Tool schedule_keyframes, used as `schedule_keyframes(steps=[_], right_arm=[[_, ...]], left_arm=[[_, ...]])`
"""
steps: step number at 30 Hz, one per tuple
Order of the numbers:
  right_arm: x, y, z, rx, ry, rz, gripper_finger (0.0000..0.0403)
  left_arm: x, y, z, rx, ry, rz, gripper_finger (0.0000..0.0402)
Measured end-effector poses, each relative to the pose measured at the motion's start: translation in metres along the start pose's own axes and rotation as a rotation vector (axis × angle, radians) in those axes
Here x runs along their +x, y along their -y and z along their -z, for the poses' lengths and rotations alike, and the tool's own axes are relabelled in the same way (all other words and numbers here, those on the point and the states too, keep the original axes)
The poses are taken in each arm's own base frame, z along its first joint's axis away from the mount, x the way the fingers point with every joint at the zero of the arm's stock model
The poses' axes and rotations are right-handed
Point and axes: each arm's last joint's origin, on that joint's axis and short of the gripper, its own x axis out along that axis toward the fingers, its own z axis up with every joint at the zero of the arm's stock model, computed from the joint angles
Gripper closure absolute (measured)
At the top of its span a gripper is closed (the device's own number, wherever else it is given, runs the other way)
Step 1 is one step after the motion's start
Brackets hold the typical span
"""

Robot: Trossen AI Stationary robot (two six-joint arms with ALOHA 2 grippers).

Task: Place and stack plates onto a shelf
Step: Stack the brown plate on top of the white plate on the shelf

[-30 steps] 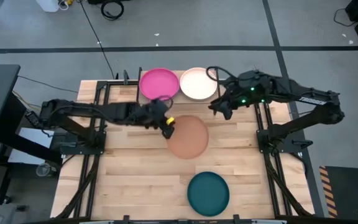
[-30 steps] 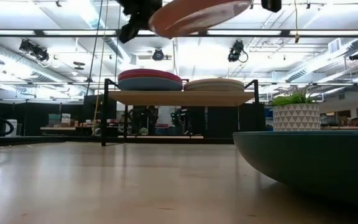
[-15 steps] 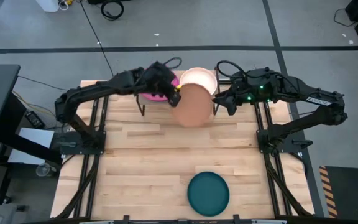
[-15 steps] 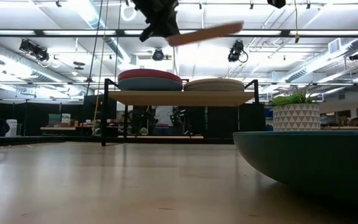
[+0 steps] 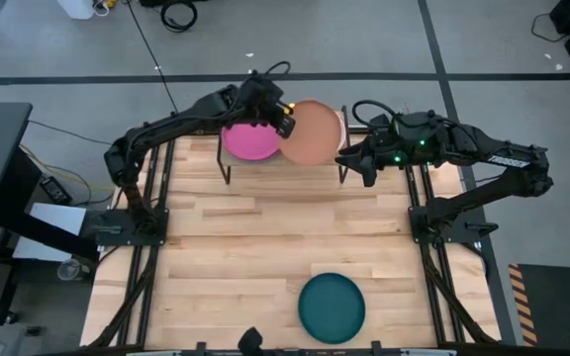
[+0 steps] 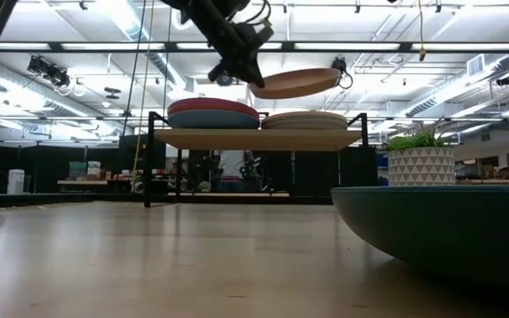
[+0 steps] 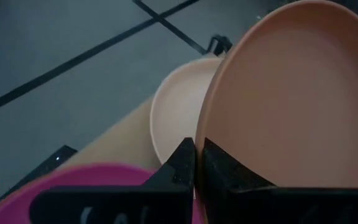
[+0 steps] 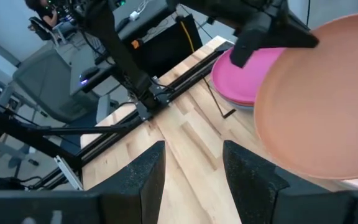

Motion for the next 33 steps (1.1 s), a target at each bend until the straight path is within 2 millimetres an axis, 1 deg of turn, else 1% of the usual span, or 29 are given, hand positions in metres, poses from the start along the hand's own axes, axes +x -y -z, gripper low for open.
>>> schedule_keyframes(steps=[4, 13, 21, 25, 30, 33], right_arm=[[0.0, -0.001, 0.0, -0.018, 0.011, 0.011, 0.0235], [-0.005, 0.002, -0.002, -0.084, 0.051, 0.052, 0.0235], [-0.011, 0.005, -0.005, -0.095, 0.073, 0.059, 0.0235], [-0.013, 0.005, -0.006, -0.098, 0.078, 0.056, 0.0235], [-0.013, 0.005, -0.006, -0.098, 0.079, 0.055, 0.0235], [-0.013, 0.005, -0.006, -0.095, 0.08, 0.054, 0.0235]], left_arm=[[0.012, -0.005, -0.002, -0.029, 0.03, 0.0, 0.0386], [0.039, -0.015, 0.003, -0.071, 0.009, 0.0, 0.0386], [0.042, -0.028, -0.001, -0.091, 0.036, -0.019, 0.0386], [0.044, -0.032, -0.002, -0.117, 0.03, 0.002, 0.0386], [0.054, -0.031, 0.003, -0.141, 0.006, 0.034, 0.0386], [0.055, -0.03, 0.006, -0.139, -0.022, 0.035, 0.0386]])
